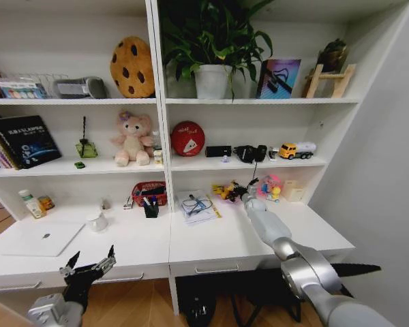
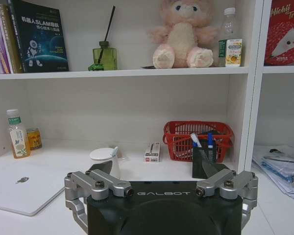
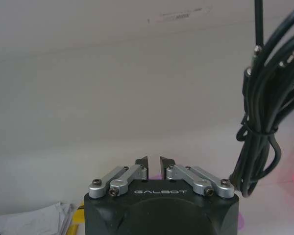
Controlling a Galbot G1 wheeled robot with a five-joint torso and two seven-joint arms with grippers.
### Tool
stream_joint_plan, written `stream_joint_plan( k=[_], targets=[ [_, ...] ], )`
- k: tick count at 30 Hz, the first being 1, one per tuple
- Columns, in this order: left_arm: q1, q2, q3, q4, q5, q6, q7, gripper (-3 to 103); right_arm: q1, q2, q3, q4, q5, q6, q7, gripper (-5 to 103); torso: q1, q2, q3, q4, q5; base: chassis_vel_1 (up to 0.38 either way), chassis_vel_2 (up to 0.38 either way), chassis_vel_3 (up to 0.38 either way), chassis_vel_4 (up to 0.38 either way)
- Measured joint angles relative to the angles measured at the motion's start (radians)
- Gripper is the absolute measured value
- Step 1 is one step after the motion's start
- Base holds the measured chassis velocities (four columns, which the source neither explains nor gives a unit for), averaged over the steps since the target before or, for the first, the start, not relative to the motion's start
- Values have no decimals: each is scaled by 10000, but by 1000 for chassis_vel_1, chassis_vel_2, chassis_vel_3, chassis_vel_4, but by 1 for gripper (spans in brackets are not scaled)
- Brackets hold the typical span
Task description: Organize the objects on the table.
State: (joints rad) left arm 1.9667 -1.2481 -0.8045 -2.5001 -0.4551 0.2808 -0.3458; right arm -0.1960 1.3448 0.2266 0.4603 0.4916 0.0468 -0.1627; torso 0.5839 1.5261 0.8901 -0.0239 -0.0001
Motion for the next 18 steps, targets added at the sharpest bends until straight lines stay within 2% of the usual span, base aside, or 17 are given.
stream_joint_plan(
  k=[1, 5, 6, 9, 10, 11, 13, 15, 16, 17, 18],
  targets=[
    [0, 0, 0, 0, 0, 0, 0, 100, 0, 0, 0, 0, 0, 0, 0, 13, 0, 0, 0, 0, 0, 0, 0, 0, 0],
    [0, 0, 0, 0, 0, 0, 0, 100, -63, 51, 178, -1, 3, -87, 71, 35, 1, 1, 0, 3, -2, 0, 0, 0, 0],
    [0, 0, 0, 0, 0, 0, 0, 100, -63, 51, 178, -1, 3, -87, 71, 35, 1, 1, 0, 3, -2, 0, 0, 0, 0],
    [0, 0, -1, 0, 0, 1, -1, 100, -503, -99, 35, 722, 68, -300, 423, 40, 0, 0, 1, 4, 2, 0, 0, 0, 0],
    [0, 0, 0, 0, 0, 0, 0, 100, -1049, -312, -225, 1536, 241, -423, 652, 45, 2, 1, -1, 4, -3, 0, 0, 0, 0],
    [0, 0, 0, 0, 0, 0, 0, 100, -1731, -597, -490, 2309, 315, -356, 845, 56, 0, 1, -1, 5, 2, 0, 0, 0, 0],
    [0, 0, 0, 0, 0, 1, -1, 100, -2119, -829, -622, 2769, 319, -299, 947, 56, 1, 0, 2, 1, 12, 0, 0, 0, 0],
    [0, 0, 0, 0, 0, 1, -1, 100, -3122, -1665, -781, 4321, 388, -359, 1079, 67, 3, -1, 1, 10, 10, 0, 0, 0, 0],
    [0, 0, 0, 0, 0, 1, -1, 100, -3122, -1665, -781, 4321, 388, -359, 1079, 67, 3, -1, 1, 10, 10, 0, 0, 0, 0],
    [0, -1, -2, 1, 0, 0, -9, 100, -4103, -2636, -777, 5794, 565, -662, 1221, 73, -1, 2, -2, -3, -6, 0, 0, 0, 0],
    [0, 1, 0, 0, 0, 0, -1, 100, -5014, -3344, -630, 7211, 770, -940, 1447, 78, 0, 1, -1, -10, 6, 0, 0, 0, 0]
  ],
)
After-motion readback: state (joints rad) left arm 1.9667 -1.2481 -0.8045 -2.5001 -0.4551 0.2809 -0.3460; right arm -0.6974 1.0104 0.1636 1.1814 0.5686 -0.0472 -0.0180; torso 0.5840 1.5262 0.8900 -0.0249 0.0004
